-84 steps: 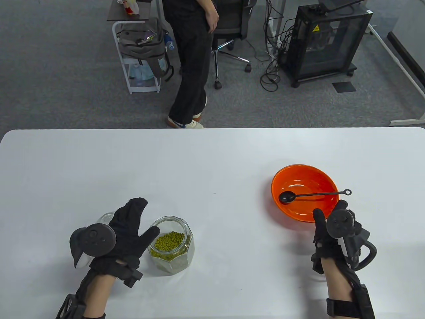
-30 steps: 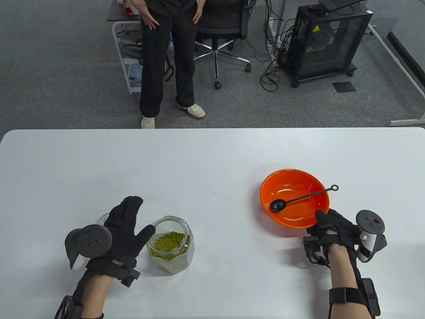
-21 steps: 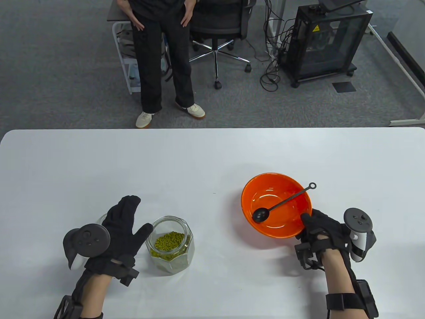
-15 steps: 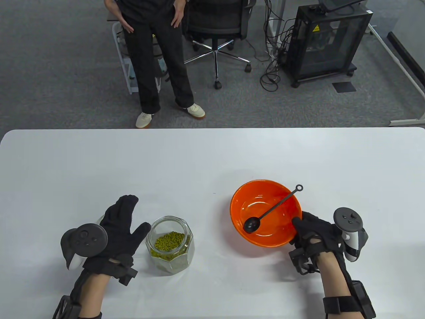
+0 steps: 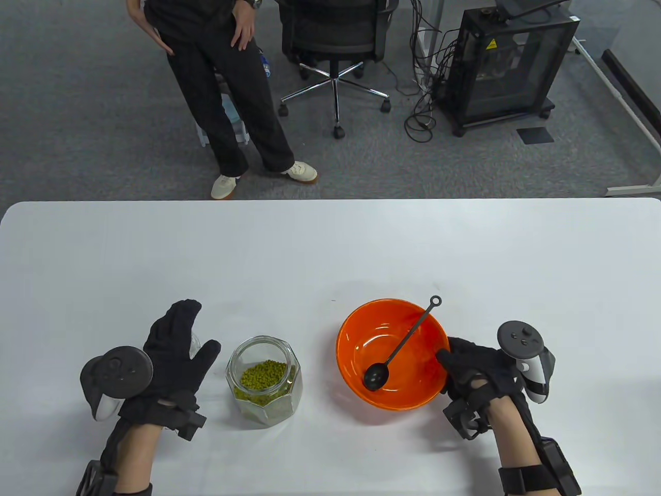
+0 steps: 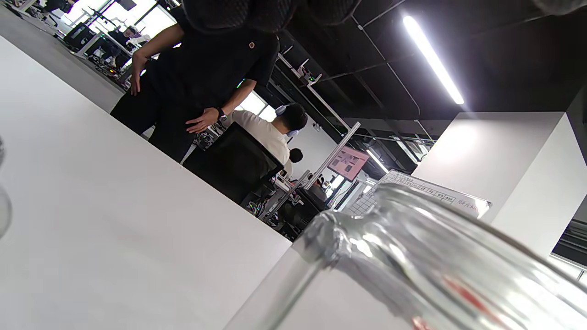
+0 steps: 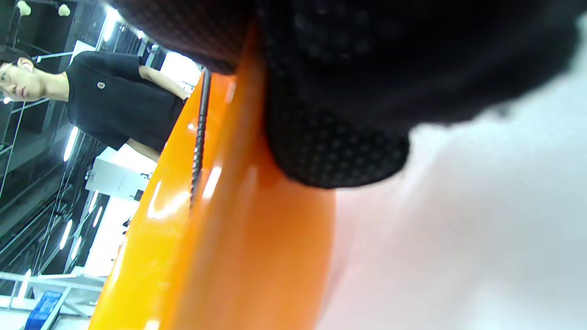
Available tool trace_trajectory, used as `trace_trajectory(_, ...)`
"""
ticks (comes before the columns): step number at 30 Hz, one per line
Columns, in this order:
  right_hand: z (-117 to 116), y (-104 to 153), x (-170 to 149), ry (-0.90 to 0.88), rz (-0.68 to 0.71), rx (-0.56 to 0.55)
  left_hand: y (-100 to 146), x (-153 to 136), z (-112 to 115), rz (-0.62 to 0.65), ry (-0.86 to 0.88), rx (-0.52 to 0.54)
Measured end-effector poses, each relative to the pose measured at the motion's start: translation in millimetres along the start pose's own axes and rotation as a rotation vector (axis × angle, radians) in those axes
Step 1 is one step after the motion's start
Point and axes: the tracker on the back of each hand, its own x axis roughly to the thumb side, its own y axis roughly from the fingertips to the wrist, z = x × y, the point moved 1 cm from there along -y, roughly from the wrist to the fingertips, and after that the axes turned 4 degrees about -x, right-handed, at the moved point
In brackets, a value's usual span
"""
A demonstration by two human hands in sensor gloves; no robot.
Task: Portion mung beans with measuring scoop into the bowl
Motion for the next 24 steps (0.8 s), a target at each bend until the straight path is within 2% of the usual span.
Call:
trace_trajectory(13, -14, -1, 3, 0.064, 0.007, 0.104, -1, 0, 2, -0.011, 0.009, -0.011)
trace_trajectory(24, -17, -6, -4, 0.099, -0.032, 0.148, 0, -1, 1, -0.006, 0.017, -0.005)
